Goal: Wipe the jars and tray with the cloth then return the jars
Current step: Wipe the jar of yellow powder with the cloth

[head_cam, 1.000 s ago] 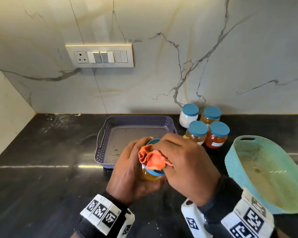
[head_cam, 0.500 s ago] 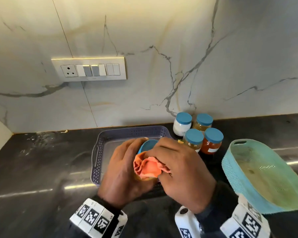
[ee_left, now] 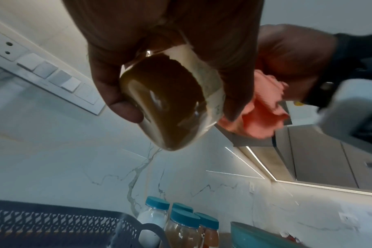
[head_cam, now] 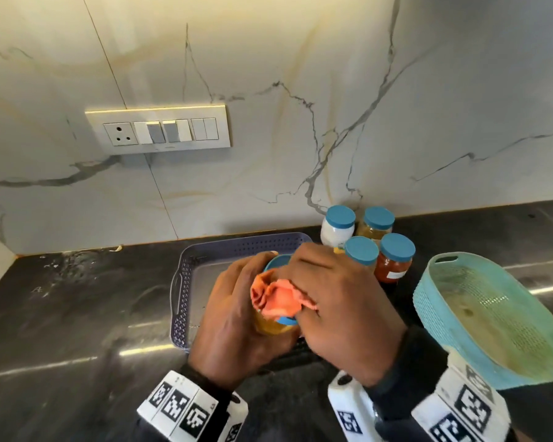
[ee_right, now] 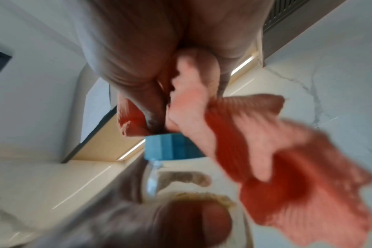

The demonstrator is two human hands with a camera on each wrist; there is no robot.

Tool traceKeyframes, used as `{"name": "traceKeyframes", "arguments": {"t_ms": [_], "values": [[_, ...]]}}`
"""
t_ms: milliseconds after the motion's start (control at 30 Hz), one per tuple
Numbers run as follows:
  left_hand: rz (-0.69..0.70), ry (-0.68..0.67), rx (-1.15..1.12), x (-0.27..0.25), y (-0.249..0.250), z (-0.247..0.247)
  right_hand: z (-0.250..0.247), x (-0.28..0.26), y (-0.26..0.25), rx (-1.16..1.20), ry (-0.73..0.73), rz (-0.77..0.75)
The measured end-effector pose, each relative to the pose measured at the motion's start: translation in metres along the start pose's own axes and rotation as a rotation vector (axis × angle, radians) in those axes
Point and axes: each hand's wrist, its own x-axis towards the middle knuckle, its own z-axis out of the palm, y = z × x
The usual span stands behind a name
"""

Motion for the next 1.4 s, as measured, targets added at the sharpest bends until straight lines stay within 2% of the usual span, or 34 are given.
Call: {"name": "traceKeyframes", "arguments": {"t_ms": [67, 167, 267, 400, 500, 600, 700, 800, 933, 1100, 1233, 1400], "values": [[-0.026, 0.017, -0.016, -0.002, -0.002, -0.005, -0.002, -0.017, -0.001, 0.016, -0.073, -0.032], [-0.044, 0.021, -0.015, -0.005, 0.002, -0.004, -0.011, -0.033, 0.022, 0.007, -0.094, 0.018], [-0.031, -0.027, 0.009, -0.006, 0.014, 0.007, -0.016, -0.019, 0.048, -0.024, -0.054, 0.072], [-0.019, -0.039, 0.032, 0.001, 0.020, 0.013, -0.013, 0.005, 0.036, 0.053, 0.030, 0.030], [-0.027, 0.006, 0.020, 0.003, 0.018, 0.009, -0.013, -0.010, 0.022, 0.119, -0.067, -0.056], [-0.070, 0.019, 0.009, -0.003, 0.020, 0.007, -0.018, -0.032, 0.036, 0.113, -0.149, -0.072], [-0.052, -0.029, 0.084, -0.007, 0.029, 0.015, -0.024, -0.027, 0.062, 0.065, -0.084, -0.002], [-0.033, -0.043, 0.123, -0.005, 0.036, 0.020, -0.024, -0.015, 0.056, 0.086, 0.006, 0.002], [-0.019, -0.053, 0.130, -0.001, 0.042, 0.012, -0.024, -0.041, 0.037, 0.149, -0.060, -0.109], [-0.017, -0.096, 0.173, -0.001, 0.056, 0.019, -0.035, -0.037, 0.061, 0.093, 0.041, 0.017], [-0.004, -0.125, 0.196, -0.001, 0.063, 0.019, -0.037, -0.045, 0.045, 0.103, -0.047, -0.080], [-0.026, -0.153, 0.228, -0.004, 0.069, 0.025, -0.043, -0.040, 0.061, 0.105, 0.009, 0.045]]}}
